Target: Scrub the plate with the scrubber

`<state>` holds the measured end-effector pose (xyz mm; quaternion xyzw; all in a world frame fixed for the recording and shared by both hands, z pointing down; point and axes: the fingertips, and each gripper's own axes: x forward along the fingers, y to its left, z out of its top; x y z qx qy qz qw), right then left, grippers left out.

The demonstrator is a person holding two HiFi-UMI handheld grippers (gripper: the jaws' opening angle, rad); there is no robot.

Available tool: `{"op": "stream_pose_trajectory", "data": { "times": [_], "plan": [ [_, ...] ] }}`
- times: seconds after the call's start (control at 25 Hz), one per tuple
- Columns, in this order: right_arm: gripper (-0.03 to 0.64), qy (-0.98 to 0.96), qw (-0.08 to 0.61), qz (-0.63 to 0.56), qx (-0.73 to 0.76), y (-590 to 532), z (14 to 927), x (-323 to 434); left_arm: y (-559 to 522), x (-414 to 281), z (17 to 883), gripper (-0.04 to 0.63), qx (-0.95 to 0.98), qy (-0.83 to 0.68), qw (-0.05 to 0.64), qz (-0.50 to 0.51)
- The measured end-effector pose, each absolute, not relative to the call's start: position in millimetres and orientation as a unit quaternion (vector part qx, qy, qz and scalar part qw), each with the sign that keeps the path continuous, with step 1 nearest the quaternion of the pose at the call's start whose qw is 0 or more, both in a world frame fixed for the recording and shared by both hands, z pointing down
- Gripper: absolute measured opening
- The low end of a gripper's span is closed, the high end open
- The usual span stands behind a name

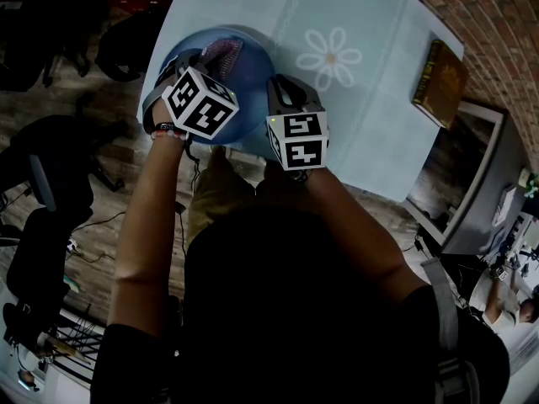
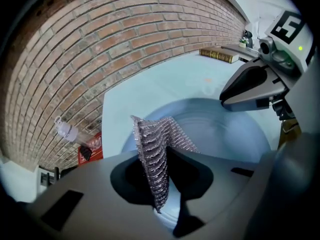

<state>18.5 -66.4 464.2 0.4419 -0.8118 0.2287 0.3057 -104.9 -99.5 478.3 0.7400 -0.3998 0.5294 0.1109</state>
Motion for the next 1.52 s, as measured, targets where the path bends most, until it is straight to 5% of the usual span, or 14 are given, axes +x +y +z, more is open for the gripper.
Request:
{"op": "stream_pose_trajectory", "data": {
  "times": [0.76, 1.52],
  "plan": [
    [0.061, -0.813, 0.305, 0.229, 0.439, -66.5, 461.7, 17.9, -21.7, -167.5, 481.5, 0.077, 0.701, -0.357, 0.169, 0.594],
    [0.061, -0.812, 0.297, 0.232, 0.445, -66.0, 459.7, 15.2, -21.0, -49.8, 485.0, 0.077, 0.754, -0.293, 0.108, 0.578]
  ]
}}
